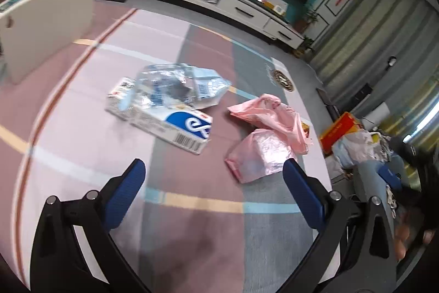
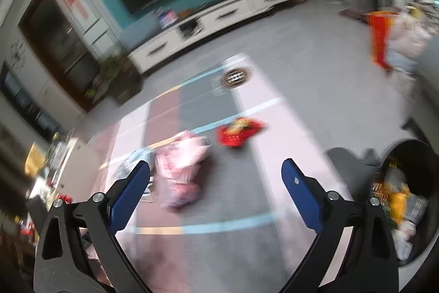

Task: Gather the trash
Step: 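Grasp a pink plastic bag with the right tool while the left tool grasps another pink bag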

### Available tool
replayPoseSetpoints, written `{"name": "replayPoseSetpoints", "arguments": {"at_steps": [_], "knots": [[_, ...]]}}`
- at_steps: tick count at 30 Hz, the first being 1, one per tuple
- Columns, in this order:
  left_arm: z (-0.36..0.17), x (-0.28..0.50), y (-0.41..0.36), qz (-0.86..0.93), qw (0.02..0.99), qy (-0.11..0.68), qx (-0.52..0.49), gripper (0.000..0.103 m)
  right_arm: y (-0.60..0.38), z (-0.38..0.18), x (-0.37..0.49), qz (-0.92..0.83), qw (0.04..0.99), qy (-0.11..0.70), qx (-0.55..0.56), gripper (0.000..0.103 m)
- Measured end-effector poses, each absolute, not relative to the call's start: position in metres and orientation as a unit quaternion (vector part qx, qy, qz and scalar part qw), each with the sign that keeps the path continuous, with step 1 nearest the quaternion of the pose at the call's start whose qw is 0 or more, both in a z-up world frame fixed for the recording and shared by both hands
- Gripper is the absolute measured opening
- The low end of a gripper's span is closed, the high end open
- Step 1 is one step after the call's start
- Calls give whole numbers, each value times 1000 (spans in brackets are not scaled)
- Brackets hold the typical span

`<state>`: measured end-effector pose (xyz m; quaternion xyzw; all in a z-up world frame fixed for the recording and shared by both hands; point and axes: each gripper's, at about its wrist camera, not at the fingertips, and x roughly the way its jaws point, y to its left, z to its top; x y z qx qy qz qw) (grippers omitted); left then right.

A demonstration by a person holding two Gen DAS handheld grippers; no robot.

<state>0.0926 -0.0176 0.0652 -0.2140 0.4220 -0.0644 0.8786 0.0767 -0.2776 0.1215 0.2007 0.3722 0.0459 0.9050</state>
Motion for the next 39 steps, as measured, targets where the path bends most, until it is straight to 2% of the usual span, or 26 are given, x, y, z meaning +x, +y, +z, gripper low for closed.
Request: {"name": "replayPoseSetpoints", "arguments": {"at_steps": [4,8,14,17,18,20,24,27,39], "knots": [[50,111,-40,-87,859,460,-209,100,-238,107,131,111,878,421,197,95],[42,130,-61,-110,854,465,-204,100,-216,80,171,78,876,449,156,95],[15,154,-77,-177,814,487,-261,100,-218,46,197,135,843,472,217,89],[5,155,-81,-171,815,485,-265,95,-214,37,201,132,844,481,199,75],[6,154,-81,-166,822,480,-259,88,-214,33,202,125,844,483,195,70],[8,153,-83,-169,820,483,-256,81,-211,26,204,131,837,493,196,63],[17,148,-78,-161,826,474,-261,61,-209,33,200,132,847,482,181,44],[30,140,-78,-151,836,463,-253,57,-210,41,195,127,858,470,165,34],[105,66,-64,-102,895,389,-194,54,-241,98,135,111,894,399,171,32]]}}
